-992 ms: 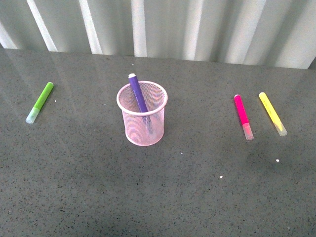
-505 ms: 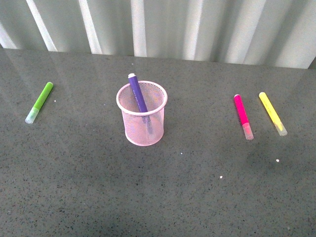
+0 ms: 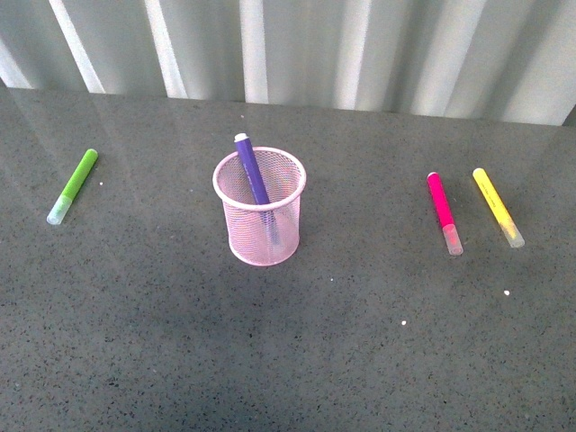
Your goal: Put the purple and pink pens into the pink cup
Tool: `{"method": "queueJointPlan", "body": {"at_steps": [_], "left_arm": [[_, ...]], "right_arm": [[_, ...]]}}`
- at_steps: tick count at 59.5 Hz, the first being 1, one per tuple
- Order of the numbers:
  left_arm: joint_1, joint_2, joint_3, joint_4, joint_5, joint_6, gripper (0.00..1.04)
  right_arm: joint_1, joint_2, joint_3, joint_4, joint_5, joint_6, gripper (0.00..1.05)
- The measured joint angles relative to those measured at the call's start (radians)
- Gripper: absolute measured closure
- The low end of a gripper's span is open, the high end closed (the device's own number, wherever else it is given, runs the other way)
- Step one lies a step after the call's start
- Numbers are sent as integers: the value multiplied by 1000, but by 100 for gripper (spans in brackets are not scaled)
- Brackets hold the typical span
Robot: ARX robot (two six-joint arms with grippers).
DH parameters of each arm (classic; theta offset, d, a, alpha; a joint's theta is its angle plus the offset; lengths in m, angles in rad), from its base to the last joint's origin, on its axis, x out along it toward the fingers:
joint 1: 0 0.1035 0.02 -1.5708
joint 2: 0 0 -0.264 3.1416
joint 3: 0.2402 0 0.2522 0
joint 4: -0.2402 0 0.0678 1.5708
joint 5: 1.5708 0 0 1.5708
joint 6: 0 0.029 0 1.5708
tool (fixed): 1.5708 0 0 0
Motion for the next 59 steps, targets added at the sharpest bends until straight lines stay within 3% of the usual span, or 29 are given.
{"method": "queueJointPlan", "body": {"at_steps": [11,31,59], "left_arm": [[0,0,0,0,0,0,7],[0,0,0,0,0,0,7],[0,0,0,0,0,0,7]], "right_arm": [[64,353,234,-32,23,3,7],[187,646,408,-47,43,-3,7],[190,873,631,-82,14,56,7]]}}
